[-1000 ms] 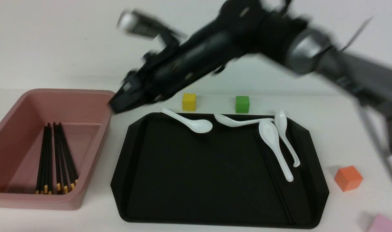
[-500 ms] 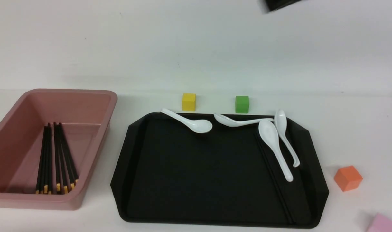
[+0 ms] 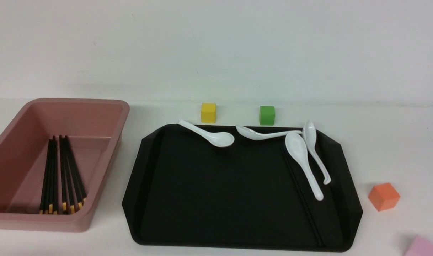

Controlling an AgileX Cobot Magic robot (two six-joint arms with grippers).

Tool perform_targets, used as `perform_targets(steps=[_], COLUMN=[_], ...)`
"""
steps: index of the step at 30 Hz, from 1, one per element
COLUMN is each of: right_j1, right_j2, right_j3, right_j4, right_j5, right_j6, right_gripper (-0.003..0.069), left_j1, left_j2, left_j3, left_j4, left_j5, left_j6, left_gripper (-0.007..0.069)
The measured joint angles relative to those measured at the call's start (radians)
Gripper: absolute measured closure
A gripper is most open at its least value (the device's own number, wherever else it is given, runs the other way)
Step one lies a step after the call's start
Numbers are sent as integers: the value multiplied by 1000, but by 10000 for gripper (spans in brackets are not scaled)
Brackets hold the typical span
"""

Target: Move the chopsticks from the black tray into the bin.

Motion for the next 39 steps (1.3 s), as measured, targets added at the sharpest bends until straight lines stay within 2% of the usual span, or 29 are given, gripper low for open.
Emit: perform_targets(steps=[6,14,26,39], right_j1=[0,0,0,0], right_j2=[-308,-403,-403,-416], right_j3=[486,756,895,917], right_j4=[-7,-30,-32,-33], right_j5=[-429,-754,-789,-790], right_j6=[55,67,67,67], right_gripper=[654,647,638,627], left_j1=[0,0,0,0], left_j2=[0,0,0,0], left_j3=[0,0,0,0], left_j4=[0,0,0,0], left_j5=[0,0,0,0], left_j6=[0,0,0,0], left_gripper=[386,386,386,386])
